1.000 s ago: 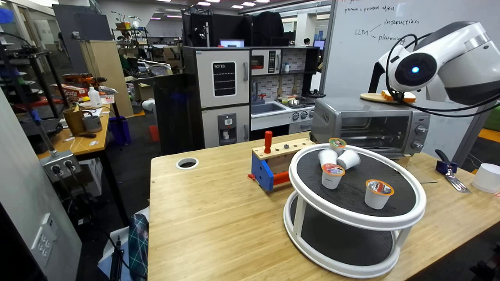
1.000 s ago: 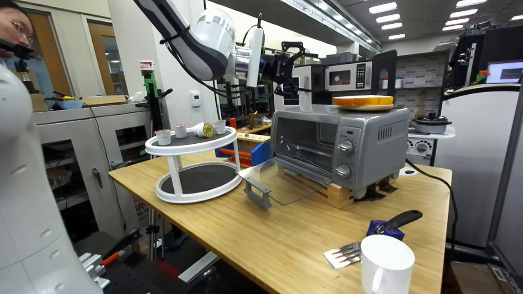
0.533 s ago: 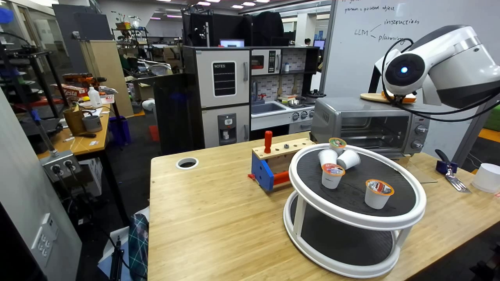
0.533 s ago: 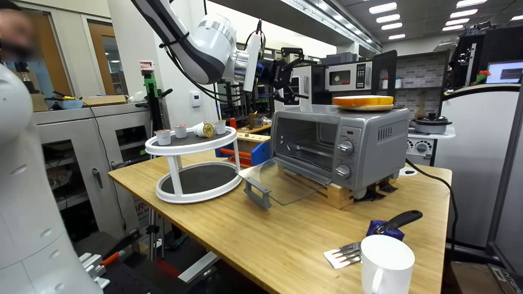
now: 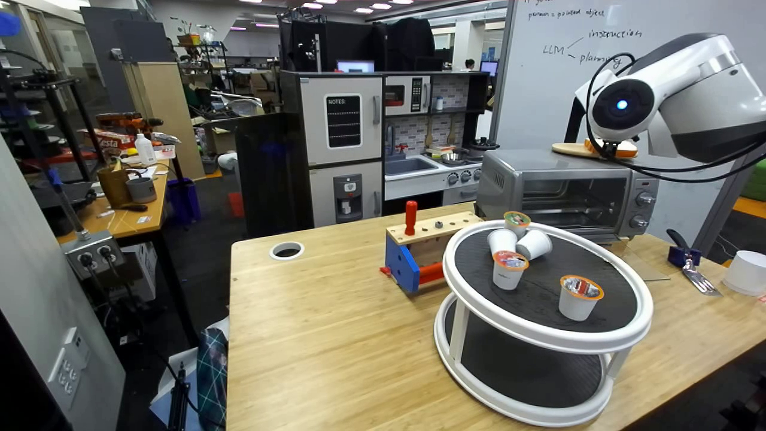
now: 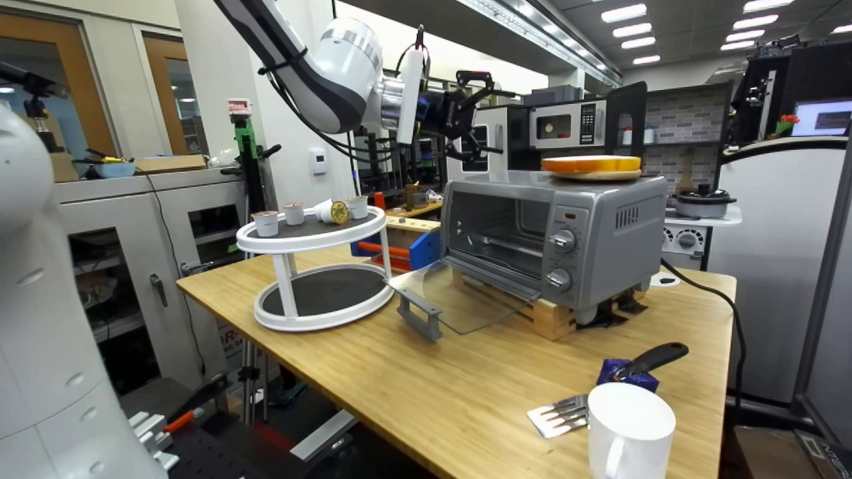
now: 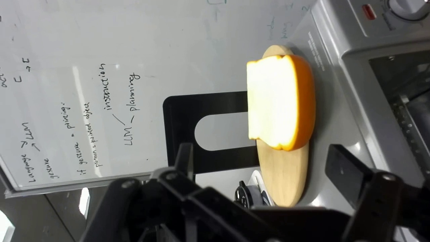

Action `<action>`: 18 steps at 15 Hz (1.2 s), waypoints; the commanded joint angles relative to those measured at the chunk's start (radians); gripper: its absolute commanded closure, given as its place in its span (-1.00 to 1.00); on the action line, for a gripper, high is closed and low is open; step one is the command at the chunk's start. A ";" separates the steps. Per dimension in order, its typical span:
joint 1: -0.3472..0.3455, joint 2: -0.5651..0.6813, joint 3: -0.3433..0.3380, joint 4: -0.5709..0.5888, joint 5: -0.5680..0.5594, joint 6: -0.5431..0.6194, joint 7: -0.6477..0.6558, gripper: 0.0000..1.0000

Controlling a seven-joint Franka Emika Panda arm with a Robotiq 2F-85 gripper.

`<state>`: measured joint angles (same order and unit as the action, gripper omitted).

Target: Remove the slice of bread from the top of the oven and place it inside the oven

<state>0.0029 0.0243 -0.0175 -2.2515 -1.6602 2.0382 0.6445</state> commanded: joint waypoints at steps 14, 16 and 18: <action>-0.016 -0.119 -0.026 -0.157 -0.152 -0.004 0.140 -1.00; -0.016 -0.119 -0.026 -0.158 -0.152 -0.004 0.140 -1.00; -0.016 -0.119 -0.026 -0.158 -0.152 -0.004 0.140 -1.00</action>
<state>-0.0132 -0.0948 -0.0444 -2.4097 -1.8141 2.0346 0.7863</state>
